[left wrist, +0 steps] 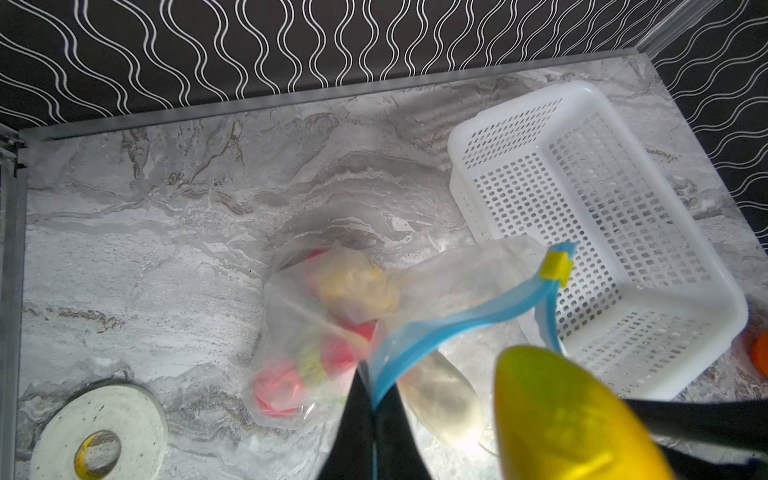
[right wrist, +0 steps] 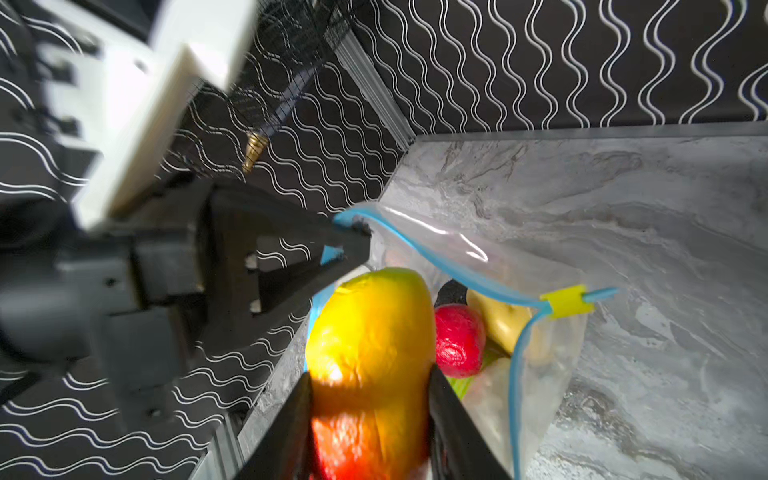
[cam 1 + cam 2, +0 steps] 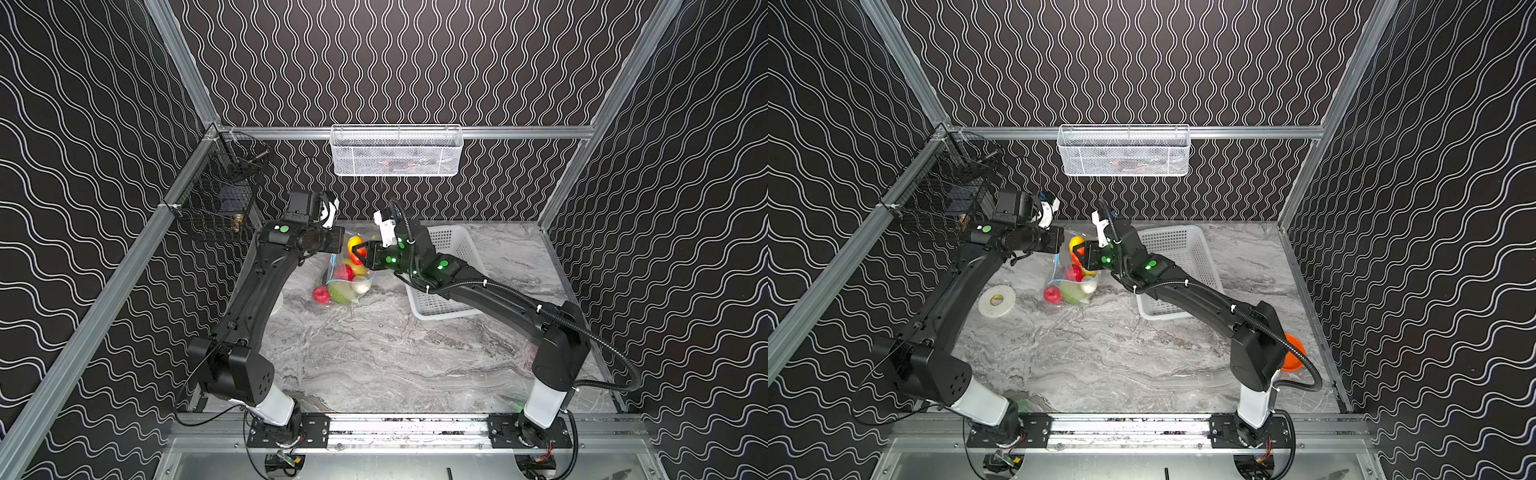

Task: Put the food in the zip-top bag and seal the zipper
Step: 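Lower the mango into the bag opening and open the right gripper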

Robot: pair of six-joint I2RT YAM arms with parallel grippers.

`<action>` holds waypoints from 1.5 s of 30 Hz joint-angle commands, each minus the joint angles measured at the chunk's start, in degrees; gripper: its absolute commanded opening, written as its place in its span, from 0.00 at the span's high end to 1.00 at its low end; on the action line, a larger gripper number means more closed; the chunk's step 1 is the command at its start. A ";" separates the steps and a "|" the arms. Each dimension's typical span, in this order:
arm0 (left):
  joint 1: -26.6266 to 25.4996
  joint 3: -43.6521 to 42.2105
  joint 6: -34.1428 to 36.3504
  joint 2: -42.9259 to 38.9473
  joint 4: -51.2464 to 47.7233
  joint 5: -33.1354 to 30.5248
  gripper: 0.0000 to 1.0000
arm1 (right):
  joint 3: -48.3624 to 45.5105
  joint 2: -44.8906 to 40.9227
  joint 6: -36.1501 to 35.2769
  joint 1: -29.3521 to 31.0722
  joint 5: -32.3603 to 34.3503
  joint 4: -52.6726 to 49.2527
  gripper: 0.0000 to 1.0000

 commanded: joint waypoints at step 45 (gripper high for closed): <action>0.12 -0.46 -1.15 -0.06 0.69 1.55 1.00 | 4.42 3.83 -5.85 0.52 7.98 -9.16 0.01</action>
